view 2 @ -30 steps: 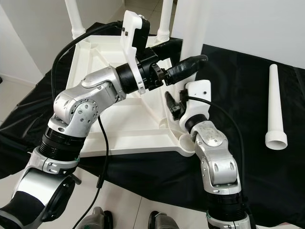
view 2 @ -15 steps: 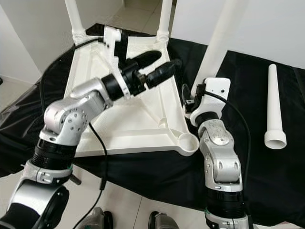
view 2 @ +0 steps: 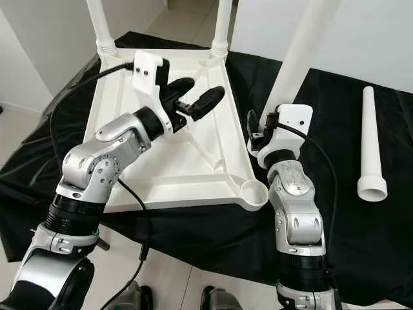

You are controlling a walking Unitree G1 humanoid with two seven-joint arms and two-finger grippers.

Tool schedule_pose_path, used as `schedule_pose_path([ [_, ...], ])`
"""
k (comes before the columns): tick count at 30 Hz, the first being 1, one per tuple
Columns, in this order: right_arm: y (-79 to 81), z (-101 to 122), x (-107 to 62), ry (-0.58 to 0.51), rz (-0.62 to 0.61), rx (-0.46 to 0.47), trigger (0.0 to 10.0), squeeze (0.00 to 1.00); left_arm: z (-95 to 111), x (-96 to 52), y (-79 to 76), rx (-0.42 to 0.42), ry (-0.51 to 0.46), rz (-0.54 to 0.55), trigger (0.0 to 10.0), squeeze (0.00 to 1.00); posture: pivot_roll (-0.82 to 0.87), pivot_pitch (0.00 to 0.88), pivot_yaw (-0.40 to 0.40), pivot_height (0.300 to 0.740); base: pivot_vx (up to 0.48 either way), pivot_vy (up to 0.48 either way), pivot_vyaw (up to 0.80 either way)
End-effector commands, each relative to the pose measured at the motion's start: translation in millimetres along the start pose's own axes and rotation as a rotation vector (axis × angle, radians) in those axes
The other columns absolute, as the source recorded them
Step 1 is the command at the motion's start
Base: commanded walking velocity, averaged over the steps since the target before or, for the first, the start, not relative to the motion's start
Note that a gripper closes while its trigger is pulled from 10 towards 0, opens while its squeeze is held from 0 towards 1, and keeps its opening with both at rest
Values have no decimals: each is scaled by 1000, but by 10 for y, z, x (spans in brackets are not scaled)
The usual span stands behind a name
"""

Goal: Building children table

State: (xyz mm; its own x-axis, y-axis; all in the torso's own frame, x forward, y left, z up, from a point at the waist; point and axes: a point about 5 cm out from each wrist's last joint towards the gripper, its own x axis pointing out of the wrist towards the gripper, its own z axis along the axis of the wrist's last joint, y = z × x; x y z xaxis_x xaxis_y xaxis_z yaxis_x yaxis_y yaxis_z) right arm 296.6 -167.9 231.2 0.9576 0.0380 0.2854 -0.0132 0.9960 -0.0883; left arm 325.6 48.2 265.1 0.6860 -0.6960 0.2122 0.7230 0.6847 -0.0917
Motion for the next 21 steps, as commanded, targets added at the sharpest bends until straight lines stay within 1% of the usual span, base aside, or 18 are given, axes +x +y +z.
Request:
schedule_pose_path([
  [1,3,-48,-41,-1,0,14,10000,0,-115,-43,78,10,24,64,10000,0,23,135,-19,740,0,0,0],
  [2,7,-72,-59,-5,2,19,10000,0,-164,-80,136,18,20,103,10000,0,19,129,-18,740,0,0,0],
  [3,7,-72,-59,-5,2,19,10000,0,-164,-80,136,18,20,103,10000,0,19,129,-18,740,0,0,0],
  [5,23,-92,-79,-30,19,26,10000,0,-231,-145,236,25,29,166,10000,0,21,124,-24,740,0,0,0],
  [7,23,-92,-79,-30,19,26,10000,0,-231,-145,236,25,29,166,10000,0,21,124,-24,740,0,0,0],
  [8,29,-98,-82,-41,26,26,10000,0,-242,-164,268,33,29,187,10000,0,22,124,-25,740,0,0,0],
  [9,29,-113,-90,-53,26,26,10000,0,-265,-174,308,12,35,208,10000,0,29,124,-34,740,0,0,0],
  [10,34,-138,-98,-53,27,33,10000,0,-281,-179,342,9,39,222,10000,0,31,126,-36,740,0,0,0],
  [11,45,-162,-112,-55,29,30,10000,0,-289,-187,368,21,42,237,10000,0,31,126,-36,740,0,0,0],
  [16,64,-192,-137,-55,33,39,10000,0,-299,-205,372,34,40,236,10000,0,31,131,-31,740,0,0,0],
  [18,67,-213,-178,-54,30,62,10000,0,-319,-238,344,84,26,249,10000,0,29,139,-24,740,0,0,0],
  [19,67,-213,-178,-54,30,62,10000,0,-319,-238,344,84,26,249,10000,0,29,139,-24,740,0,0,0],
  [20,64,-229,-208,-47,24,72,10000,0,-350,-253,283,113,26,215,10000,0,30,142,-24,740,0,0,0],
  [21,64,-229,-208,-47,24,72,10000,0,-350,-253,283,113,26,215,10000,0,30,142,-24,740,0,0,0],
])
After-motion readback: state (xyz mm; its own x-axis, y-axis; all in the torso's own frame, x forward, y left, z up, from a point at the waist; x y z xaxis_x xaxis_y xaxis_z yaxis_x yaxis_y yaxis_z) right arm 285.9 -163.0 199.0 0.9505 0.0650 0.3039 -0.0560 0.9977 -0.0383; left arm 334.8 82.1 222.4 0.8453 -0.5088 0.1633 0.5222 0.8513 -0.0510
